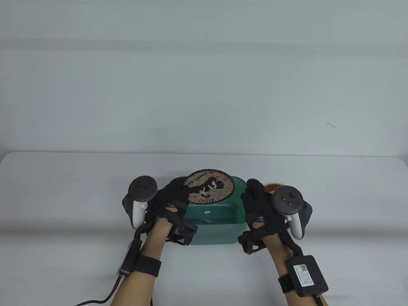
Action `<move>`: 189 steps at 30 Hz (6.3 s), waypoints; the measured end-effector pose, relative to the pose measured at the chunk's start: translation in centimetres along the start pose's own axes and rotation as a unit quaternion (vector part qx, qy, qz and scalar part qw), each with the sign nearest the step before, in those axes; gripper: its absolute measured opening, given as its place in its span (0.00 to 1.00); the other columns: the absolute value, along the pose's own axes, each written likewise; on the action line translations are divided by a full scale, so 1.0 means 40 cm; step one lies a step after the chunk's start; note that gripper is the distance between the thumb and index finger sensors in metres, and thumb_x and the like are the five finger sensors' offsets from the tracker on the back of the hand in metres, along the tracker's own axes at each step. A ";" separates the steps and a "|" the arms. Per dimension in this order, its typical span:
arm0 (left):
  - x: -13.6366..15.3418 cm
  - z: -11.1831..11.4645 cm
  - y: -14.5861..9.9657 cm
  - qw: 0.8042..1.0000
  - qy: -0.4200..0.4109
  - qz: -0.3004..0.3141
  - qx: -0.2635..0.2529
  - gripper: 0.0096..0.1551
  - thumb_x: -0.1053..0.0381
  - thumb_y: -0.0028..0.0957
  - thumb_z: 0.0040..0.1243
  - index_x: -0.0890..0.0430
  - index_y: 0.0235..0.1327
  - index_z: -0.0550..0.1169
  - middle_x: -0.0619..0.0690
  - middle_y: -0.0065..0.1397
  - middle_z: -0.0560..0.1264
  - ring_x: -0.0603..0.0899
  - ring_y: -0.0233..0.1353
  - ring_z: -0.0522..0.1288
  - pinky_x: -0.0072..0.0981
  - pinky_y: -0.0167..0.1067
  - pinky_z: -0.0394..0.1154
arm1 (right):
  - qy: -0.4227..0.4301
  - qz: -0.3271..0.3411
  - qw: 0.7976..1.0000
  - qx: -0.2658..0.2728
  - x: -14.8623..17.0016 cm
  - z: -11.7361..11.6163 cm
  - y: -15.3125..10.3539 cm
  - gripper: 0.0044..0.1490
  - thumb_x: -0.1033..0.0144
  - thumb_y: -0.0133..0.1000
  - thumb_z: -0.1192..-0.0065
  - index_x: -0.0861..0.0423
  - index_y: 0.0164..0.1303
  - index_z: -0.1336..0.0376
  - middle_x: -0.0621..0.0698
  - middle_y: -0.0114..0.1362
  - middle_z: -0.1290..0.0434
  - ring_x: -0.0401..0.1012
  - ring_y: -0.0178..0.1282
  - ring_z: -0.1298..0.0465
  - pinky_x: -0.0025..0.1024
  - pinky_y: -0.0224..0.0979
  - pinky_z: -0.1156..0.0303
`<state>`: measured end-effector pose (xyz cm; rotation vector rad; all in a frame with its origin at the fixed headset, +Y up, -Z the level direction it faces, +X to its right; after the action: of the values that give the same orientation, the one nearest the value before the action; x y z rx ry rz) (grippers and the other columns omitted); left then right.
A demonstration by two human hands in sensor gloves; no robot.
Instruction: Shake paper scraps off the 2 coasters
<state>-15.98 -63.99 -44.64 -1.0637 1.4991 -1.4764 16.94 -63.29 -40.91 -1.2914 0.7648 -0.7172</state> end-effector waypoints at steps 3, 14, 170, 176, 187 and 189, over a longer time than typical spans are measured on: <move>0.001 -0.013 -0.008 0.999 -0.030 0.013 -0.032 0.22 0.52 0.52 0.60 0.53 0.60 0.74 0.58 0.60 0.76 0.63 0.48 0.81 0.43 0.43 0.79 | -0.007 0.000 1.000 0.006 0.025 0.031 -0.081 0.35 0.60 0.52 0.41 0.52 0.66 0.50 0.54 0.68 0.36 0.47 0.59 0.30 0.46 0.64 0.37; -0.053 -0.002 -0.058 0.986 0.107 0.068 -0.104 0.22 0.53 0.51 0.61 0.56 0.57 0.75 0.59 0.56 0.78 0.63 0.44 0.82 0.43 0.40 0.80 | -0.056 -0.018 0.998 0.000 0.154 0.039 -0.190 0.35 0.59 0.52 0.42 0.52 0.67 0.51 0.54 0.67 0.35 0.48 0.58 0.30 0.46 0.64 0.37; 0.097 -0.182 -0.124 0.986 -0.076 0.084 -0.123 0.24 0.50 0.53 0.58 0.58 0.59 0.73 0.60 0.55 0.78 0.62 0.45 0.84 0.42 0.40 0.83 | -0.156 0.092 0.983 -0.021 -0.037 -0.068 -0.160 0.33 0.53 0.52 0.46 0.48 0.67 0.47 0.52 0.75 0.43 0.50 0.71 0.40 0.51 0.73 0.44; 0.164 -0.219 -0.155 0.986 -0.060 0.058 -0.144 0.24 0.51 0.53 0.58 0.59 0.59 0.73 0.60 0.54 0.78 0.61 0.43 0.84 0.41 0.38 0.83 | -0.136 0.041 0.989 -0.026 0.066 -0.035 -0.169 0.33 0.53 0.52 0.47 0.49 0.67 0.47 0.53 0.74 0.42 0.50 0.70 0.39 0.50 0.72 0.44; 0.380 -0.279 -0.183 0.967 -0.120 -0.063 -0.214 0.24 0.51 0.53 0.57 0.59 0.60 0.71 0.60 0.54 0.77 0.60 0.44 0.84 0.40 0.38 0.83 | -0.141 -0.024 0.988 -0.055 0.158 -0.043 -0.148 0.33 0.52 0.52 0.47 0.49 0.67 0.47 0.53 0.74 0.42 0.51 0.70 0.39 0.49 0.72 0.43; 0.408 -0.283 -0.178 0.965 -0.122 -0.085 -0.215 0.24 0.52 0.53 0.56 0.59 0.60 0.71 0.60 0.54 0.77 0.60 0.43 0.84 0.40 0.38 0.83 | -0.141 -0.033 0.988 -0.060 0.171 -0.047 -0.145 0.33 0.53 0.52 0.47 0.49 0.67 0.47 0.53 0.74 0.42 0.51 0.70 0.39 0.49 0.72 0.43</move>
<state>-32.07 -74.97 -36.54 -1.6048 1.6175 -1.0962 19.05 -70.75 -36.01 -1.4958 0.5424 -0.5319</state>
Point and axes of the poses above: the tracker on the back of each hand, its own x axis roughly to the little-finger side, its own y axis roughly from the wrist to the fingertips, z = x × y, the point moved 1 cm from there along y, roughly from the wrist to the fingertips
